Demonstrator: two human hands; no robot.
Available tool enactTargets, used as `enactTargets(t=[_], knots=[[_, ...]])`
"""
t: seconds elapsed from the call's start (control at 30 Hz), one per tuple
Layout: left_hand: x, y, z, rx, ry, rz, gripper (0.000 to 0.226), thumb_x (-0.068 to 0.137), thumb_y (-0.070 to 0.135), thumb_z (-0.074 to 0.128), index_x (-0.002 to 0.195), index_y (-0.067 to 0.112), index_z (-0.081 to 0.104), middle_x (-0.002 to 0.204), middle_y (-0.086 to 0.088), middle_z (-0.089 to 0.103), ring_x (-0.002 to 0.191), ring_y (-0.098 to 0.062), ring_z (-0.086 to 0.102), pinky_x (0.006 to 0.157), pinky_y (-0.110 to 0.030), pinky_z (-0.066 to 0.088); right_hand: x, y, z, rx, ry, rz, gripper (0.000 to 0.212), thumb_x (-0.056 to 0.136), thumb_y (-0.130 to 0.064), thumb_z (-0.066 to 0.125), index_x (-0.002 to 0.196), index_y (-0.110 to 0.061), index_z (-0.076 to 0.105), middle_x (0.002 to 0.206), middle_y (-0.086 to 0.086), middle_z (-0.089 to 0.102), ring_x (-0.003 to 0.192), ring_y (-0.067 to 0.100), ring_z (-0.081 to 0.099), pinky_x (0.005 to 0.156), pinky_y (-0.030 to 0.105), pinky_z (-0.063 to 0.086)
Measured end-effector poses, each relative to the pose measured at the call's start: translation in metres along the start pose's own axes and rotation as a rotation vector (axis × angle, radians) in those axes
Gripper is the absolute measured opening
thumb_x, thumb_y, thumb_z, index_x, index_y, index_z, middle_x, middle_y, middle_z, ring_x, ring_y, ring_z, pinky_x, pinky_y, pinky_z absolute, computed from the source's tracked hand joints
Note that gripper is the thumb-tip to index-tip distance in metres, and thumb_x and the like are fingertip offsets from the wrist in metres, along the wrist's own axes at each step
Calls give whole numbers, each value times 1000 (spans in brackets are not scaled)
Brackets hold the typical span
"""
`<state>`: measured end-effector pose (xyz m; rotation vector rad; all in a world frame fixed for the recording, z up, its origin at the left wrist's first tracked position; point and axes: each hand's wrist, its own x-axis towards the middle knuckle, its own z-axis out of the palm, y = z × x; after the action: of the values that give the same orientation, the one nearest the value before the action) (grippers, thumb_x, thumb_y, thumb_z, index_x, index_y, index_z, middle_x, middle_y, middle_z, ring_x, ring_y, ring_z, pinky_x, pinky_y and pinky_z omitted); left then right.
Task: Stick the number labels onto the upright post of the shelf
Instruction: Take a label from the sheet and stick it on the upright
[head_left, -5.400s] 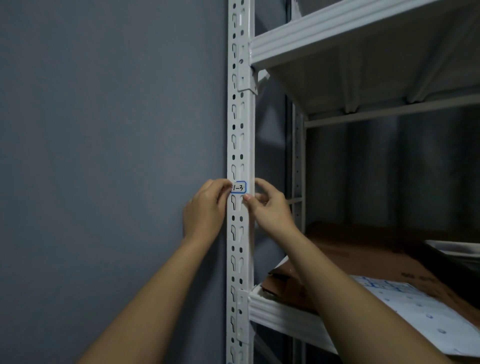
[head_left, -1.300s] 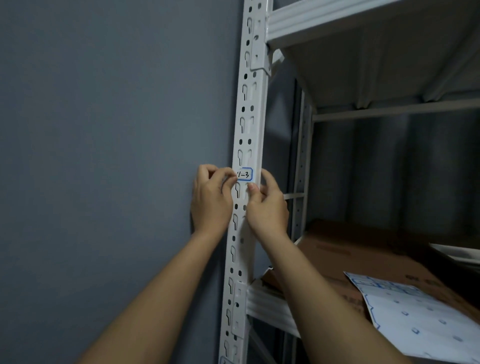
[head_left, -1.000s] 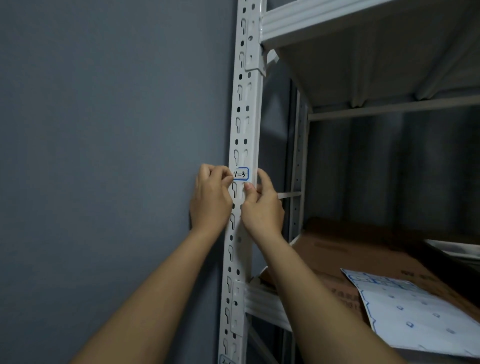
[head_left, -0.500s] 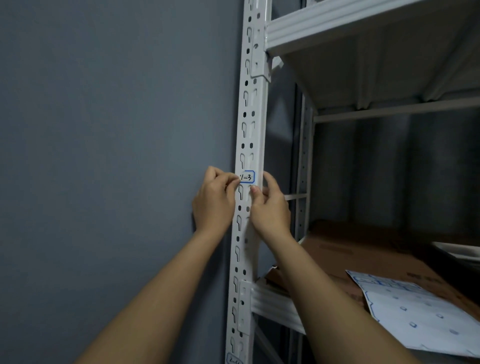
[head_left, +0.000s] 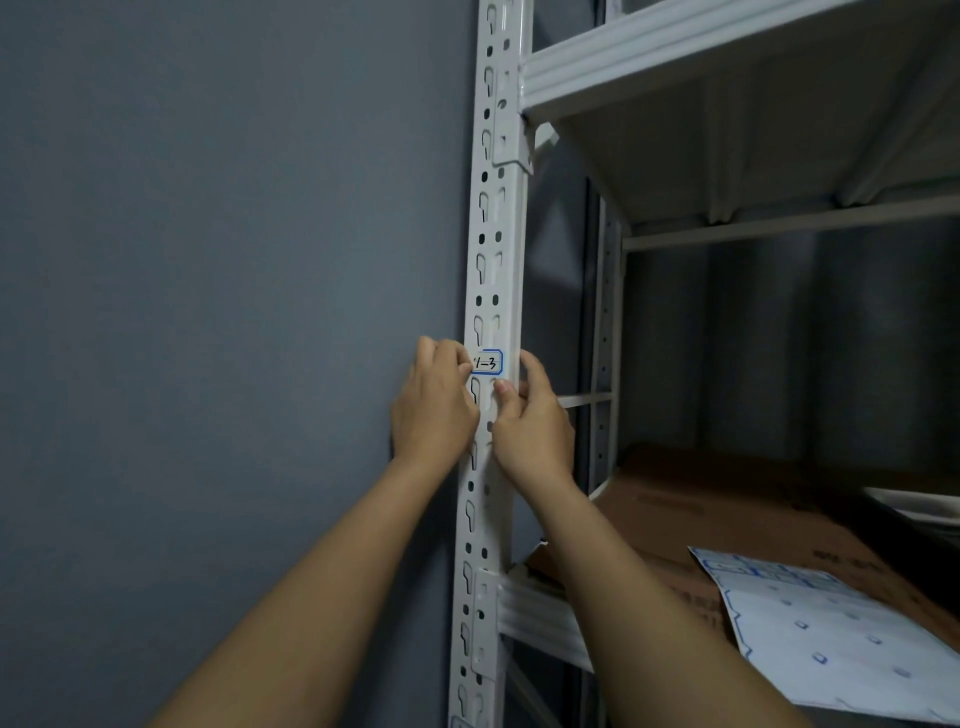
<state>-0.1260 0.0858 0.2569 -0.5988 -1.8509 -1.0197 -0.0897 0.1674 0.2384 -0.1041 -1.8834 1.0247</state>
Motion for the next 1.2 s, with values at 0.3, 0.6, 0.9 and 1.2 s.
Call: enactTargets(t=[0.3,0.6,0.9,1.2], knots=[[-4,-11,-6,-194,-15,-19,8,93,24,53,94,18,60,101,8,44,85,-10,55,70,-25,38,0,-1,-3,-7,-14,-11,38,99,-32,46,136,-34,41,112,4,69,99,29,64,87,45,50],[-5,-15,-8,-169,7,15,16,92,29,57,103,21,66,99,10,48,76,-6,52,69,-30,47,0,0,-5,-7,-21,-9,39,100,-30,45,139,-33,41,116,2,67,104,28,63,89,41,49],[-11,-13,-5,-21,89,84,17,92,29,56,99,19,68,97,4,55,80,-19,60,63,-35,48,-1,1,-8,-8,-26,-14,42,100,-31,44,142,-31,39,119,3,66,107,28,62,90,39,48],[2,-12,-4,369,201,342,25,83,27,46,69,11,60,72,-5,55,46,-20,51,40,-20,24,-1,2,-7,3,-10,-34,43,100,-31,45,143,-32,38,123,3,65,106,28,61,91,41,48]])
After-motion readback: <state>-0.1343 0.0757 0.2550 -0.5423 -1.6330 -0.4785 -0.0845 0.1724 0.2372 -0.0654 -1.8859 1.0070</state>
